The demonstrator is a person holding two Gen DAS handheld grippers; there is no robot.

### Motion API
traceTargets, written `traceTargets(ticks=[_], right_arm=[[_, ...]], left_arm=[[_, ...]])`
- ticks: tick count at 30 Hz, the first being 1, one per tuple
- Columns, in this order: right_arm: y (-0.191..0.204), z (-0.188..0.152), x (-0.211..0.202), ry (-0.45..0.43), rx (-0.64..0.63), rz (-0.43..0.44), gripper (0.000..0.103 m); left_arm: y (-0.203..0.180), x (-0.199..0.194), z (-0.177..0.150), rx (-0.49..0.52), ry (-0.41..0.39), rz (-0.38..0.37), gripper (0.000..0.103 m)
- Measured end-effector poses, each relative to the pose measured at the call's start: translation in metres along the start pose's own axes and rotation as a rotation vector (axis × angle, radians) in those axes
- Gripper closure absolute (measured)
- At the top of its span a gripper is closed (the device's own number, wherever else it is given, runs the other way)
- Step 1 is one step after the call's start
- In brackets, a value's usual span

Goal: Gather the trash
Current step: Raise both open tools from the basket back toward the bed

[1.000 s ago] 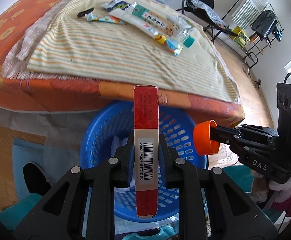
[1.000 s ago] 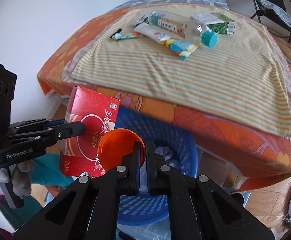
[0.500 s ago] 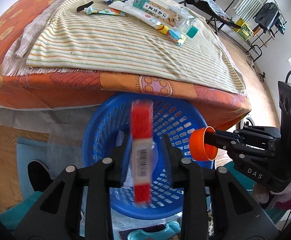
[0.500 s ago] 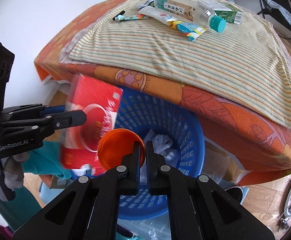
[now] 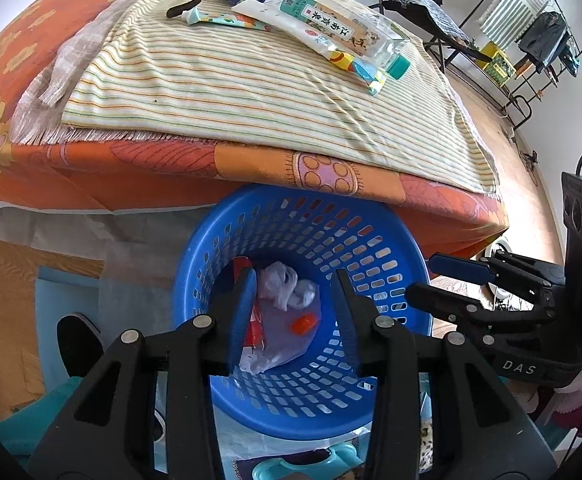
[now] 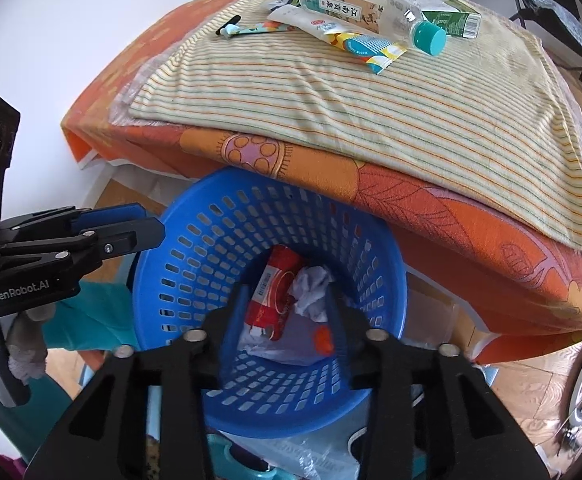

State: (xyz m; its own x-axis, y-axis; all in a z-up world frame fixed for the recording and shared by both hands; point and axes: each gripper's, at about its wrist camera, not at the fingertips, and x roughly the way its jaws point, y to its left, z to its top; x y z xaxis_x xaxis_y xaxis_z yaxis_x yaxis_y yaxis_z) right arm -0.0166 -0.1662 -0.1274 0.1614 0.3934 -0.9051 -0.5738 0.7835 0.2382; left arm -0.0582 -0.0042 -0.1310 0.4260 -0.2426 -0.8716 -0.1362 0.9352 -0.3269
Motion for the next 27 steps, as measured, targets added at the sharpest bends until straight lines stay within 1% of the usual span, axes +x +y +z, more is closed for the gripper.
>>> traceTargets(ticks=[14, 16, 19, 24, 27], right_arm=[[0.0, 0.001, -0.004, -0.012, 0.018, 0.027, 0.058], [-0.001, 0.003, -0.005, -0.018, 0.027, 0.029, 0.058], [-0.003, 0.007, -0.008, -0.028, 0.043, 0.038, 0.058], [-0.007, 0.016, -0.015, -0.048, 0.064, 0.07, 0.058], [-0.01, 0.024, -0.02, -0.066, 0.076, 0.108, 0.058]], left_arm=[[0.002, -0.003, 0.005, -0.016, -0.006, 0.004, 0.064], [0.003, -0.004, 0.009, -0.023, -0.011, 0.004, 0.064], [0.005, -0.006, 0.016, -0.039, -0.016, 0.006, 0.057], [0.011, -0.013, 0.032, -0.074, -0.036, 0.002, 0.057], [0.011, -0.018, 0.043, -0.078, -0.057, 0.003, 0.057]])
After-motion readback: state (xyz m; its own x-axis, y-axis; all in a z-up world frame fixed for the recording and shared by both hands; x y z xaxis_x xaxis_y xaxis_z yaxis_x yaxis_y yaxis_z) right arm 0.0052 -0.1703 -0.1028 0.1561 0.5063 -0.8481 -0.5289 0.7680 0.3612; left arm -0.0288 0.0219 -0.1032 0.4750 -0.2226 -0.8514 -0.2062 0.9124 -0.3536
